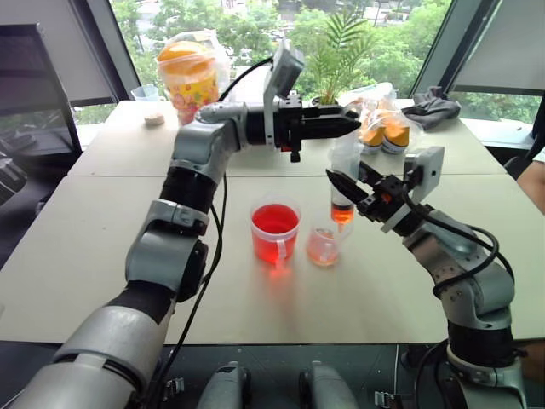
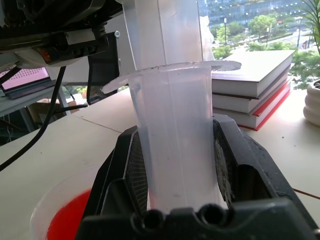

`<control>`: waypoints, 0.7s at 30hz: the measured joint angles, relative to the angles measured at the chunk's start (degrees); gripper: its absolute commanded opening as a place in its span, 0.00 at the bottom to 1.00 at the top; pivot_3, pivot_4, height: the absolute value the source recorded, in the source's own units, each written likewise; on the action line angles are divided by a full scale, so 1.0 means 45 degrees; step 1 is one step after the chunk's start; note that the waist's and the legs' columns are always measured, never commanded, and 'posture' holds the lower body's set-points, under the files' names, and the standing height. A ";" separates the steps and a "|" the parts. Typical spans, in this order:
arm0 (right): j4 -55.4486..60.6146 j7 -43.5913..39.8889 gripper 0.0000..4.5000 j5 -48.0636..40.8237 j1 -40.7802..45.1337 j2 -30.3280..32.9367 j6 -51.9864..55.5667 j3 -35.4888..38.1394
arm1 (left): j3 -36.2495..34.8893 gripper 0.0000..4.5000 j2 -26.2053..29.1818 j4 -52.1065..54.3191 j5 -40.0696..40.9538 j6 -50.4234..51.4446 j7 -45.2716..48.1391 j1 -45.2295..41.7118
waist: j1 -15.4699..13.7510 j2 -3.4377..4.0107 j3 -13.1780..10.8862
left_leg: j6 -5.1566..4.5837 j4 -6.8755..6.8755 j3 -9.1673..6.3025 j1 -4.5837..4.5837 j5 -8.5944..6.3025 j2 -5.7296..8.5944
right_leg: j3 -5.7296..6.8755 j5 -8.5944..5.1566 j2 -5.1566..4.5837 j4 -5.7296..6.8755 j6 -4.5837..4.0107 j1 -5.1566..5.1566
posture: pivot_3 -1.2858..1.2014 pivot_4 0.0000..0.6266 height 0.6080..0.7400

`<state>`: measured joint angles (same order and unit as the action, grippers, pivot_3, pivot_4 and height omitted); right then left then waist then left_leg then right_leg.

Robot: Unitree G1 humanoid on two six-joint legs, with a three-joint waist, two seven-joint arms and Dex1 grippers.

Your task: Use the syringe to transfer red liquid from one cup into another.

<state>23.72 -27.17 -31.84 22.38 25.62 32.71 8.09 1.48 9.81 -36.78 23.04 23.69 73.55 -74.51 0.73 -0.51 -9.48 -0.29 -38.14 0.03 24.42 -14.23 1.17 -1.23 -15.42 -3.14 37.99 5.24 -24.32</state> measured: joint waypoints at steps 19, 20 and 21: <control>0.0213 0.0095 0.32 -0.0259 0.0729 0.0099 0.0929 -0.0034 | -0.0027 0.08 0.0057 0.1725 -0.0083 0.0478 -0.0327 0.1067 | -0.0005 0.0000 0.0000 | 0.0000 -0.0001 0.0000 0.0000 0.0000 0.0000 | 0.0000 0.0000 -0.0002 0.0001 0.0000 0.0000 | 0.52 0.24 1.00; 0.0218 0.0124 0.32 -0.0294 0.0744 0.0088 0.0962 -0.0032 | -0.0027 0.08 0.0046 0.1731 -0.0098 0.0479 -0.0327 0.1103 | -0.0004 0.0000 0.0000 | 0.0000 -0.0001 0.0000 0.0000 0.0000 0.0000 | -0.0001 0.0000 -0.0002 0.0001 0.0000 0.0000 | 0.52 0.24 1.00; 0.0222 0.0170 0.32 -0.0365 0.0753 0.0084 0.1007 -0.0031 | -0.0027 0.08 0.0030 0.1732 -0.0114 0.0480 -0.0327 0.1149 | -0.0005 0.0000 0.0000 | 0.0000 -0.0001 -0.0001 0.0000 0.0000 0.0000 | -0.0001 0.0000 -0.0002 0.0001 0.0000 0.0000 | 0.52 0.24 1.00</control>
<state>24.72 -26.40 -33.48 25.77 26.00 37.24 7.95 1.36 9.94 -28.99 22.53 25.85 72.08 -69.35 0.70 -0.51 -9.48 -0.29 -38.15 0.03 24.42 -14.23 1.17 -1.23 -15.42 -3.15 37.99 5.24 -24.32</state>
